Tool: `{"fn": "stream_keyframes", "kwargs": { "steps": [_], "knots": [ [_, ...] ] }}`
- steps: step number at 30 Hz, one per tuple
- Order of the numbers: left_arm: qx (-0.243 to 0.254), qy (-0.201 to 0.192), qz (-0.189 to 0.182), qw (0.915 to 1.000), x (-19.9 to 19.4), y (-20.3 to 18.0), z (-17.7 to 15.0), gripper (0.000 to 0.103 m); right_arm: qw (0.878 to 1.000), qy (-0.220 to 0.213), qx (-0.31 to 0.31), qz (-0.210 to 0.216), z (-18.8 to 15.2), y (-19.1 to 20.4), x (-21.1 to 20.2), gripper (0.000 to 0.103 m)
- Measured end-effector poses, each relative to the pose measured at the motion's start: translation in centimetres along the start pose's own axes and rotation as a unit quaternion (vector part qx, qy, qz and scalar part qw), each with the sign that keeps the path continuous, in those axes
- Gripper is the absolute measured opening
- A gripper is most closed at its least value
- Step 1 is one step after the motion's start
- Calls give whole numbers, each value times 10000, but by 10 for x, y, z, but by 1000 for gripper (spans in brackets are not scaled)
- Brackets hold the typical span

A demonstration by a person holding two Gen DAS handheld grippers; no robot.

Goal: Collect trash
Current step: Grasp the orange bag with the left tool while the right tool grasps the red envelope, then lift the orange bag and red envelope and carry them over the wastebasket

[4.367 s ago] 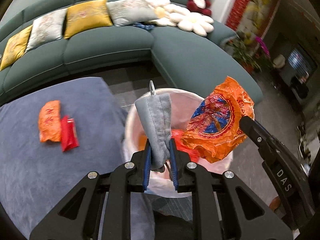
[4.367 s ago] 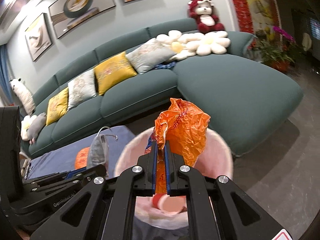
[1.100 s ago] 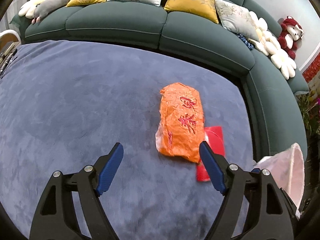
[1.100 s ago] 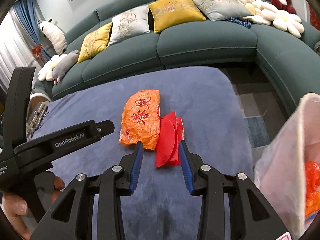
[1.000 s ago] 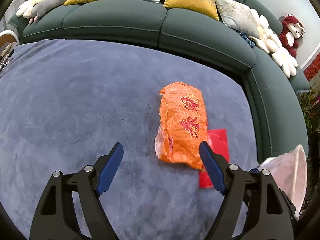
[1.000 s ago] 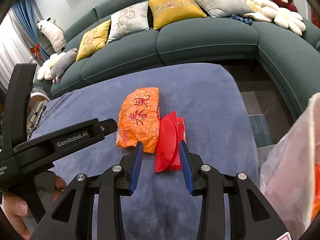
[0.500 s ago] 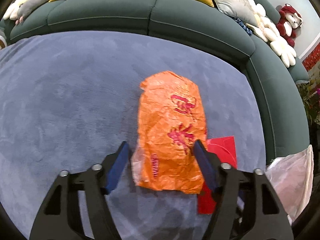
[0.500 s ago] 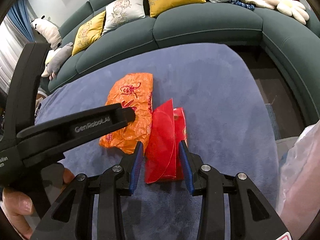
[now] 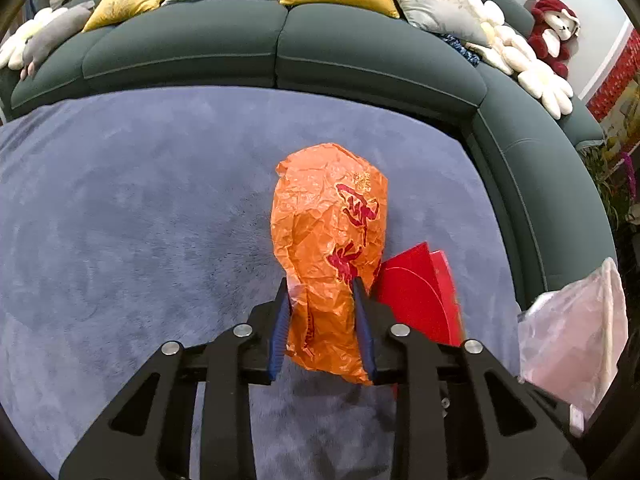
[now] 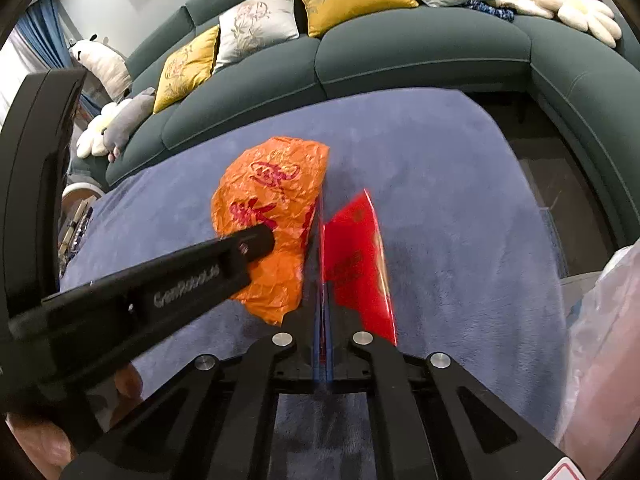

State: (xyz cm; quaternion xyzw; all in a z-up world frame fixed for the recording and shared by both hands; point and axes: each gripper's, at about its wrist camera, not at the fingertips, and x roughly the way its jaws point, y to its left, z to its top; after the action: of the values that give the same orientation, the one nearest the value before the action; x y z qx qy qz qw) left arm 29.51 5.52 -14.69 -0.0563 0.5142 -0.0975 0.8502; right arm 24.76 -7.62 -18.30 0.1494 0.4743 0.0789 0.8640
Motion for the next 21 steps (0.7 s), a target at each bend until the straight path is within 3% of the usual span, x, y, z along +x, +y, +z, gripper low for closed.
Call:
{"fn": "stream_keyframes", "kwargs": {
  "steps": [12,21],
  "knots": [
    [41,-408,-142,9991,-72,-13,-2,27,9977,-679,11,-82,16,3,-74,2],
    [151,-696,-307,9970,-129,-43,-8,27,9921,-1238,-156,-132,20,6,-148,2]
  ]
}}
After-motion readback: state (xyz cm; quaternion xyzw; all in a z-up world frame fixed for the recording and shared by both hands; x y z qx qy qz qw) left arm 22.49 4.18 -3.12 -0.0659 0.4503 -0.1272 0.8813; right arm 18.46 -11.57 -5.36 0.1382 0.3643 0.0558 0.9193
